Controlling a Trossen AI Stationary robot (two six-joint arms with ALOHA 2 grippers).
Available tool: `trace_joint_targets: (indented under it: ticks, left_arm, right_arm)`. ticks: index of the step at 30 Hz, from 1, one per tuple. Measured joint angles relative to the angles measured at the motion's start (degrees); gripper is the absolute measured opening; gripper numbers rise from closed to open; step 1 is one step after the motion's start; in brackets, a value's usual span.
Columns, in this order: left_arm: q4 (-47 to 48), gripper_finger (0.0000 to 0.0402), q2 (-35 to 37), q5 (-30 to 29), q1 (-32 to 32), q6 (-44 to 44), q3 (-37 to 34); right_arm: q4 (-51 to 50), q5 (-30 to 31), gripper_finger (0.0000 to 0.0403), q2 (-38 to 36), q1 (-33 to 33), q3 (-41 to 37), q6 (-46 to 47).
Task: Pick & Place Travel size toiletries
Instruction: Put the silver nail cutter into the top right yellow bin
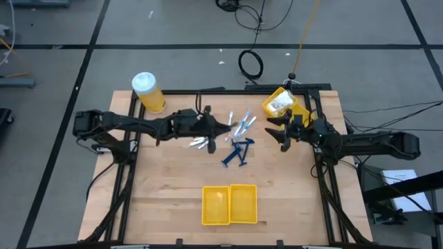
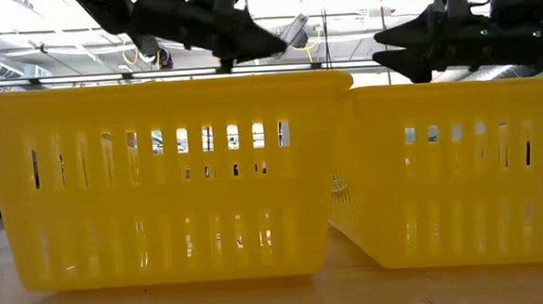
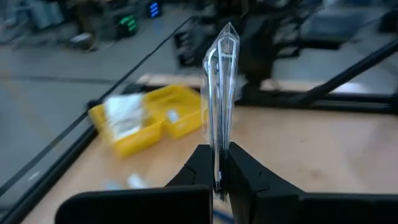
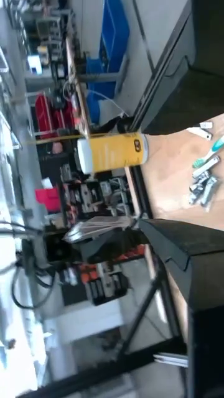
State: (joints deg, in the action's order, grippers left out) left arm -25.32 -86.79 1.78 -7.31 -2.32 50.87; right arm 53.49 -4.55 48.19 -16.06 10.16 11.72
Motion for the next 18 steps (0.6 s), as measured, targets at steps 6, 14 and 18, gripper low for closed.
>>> trace_joint_targets:
  ticks: [6, 14, 18]
  left_arm:
    - [-10.75, 0.0008, -5.73, 4.92, 0.74, 1.14, 0.02]
    - [-12.96, 0.0008, -10.46, 7.30, 0.72, 3.21, 2.59]
    - [-12.32, 0.0008, -10.53, 7.41, 0.72, 3.51, 2.67]
  right_arm:
    - [1.58, 0.06, 0.0219, 6.74, 3.96, 3.45, -4.00]
    - [7.05, 0.02, 0.0219, 15.39, 8.28, 7.56, -5.18]
    - [9.40, 0.00, 0.0220, 18.95, 10.04, 9.39, -5.59]
